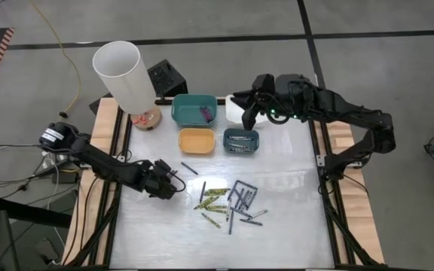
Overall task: Sort crayons
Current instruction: Put the violet crayon into the green bin
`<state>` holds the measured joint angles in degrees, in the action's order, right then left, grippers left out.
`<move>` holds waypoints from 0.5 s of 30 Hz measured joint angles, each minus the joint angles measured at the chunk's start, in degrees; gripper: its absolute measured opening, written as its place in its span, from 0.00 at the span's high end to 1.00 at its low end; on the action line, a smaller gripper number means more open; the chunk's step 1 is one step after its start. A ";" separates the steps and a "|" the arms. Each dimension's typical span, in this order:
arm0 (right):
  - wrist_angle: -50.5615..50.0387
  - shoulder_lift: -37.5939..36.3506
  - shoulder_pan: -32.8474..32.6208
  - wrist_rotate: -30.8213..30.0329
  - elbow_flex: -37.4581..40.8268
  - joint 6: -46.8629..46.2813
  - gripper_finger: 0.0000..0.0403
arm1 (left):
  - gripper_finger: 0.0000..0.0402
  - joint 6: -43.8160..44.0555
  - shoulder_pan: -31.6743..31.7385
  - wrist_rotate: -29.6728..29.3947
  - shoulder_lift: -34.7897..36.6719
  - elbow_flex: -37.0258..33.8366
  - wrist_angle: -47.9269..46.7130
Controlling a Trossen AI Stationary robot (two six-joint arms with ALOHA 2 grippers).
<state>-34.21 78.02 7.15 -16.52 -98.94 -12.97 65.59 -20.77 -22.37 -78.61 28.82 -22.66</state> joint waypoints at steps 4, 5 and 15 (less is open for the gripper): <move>-0.20 0.00 -0.04 0.01 0.00 -0.02 0.78 | 0.94 0.80 0.02 0.25 1.70 -0.07 0.10; -0.20 0.00 -0.04 0.01 0.00 -0.02 0.78 | 0.97 1.17 0.06 1.42 2.49 -0.12 1.00; -1.79 0.00 -0.01 -0.01 -0.02 -0.02 0.78 | 1.00 2.17 0.19 -2.25 8.84 0.87 1.14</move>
<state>-36.00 78.02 7.14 -16.53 -98.96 -12.99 67.76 -20.58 -24.62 -69.77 29.69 -21.52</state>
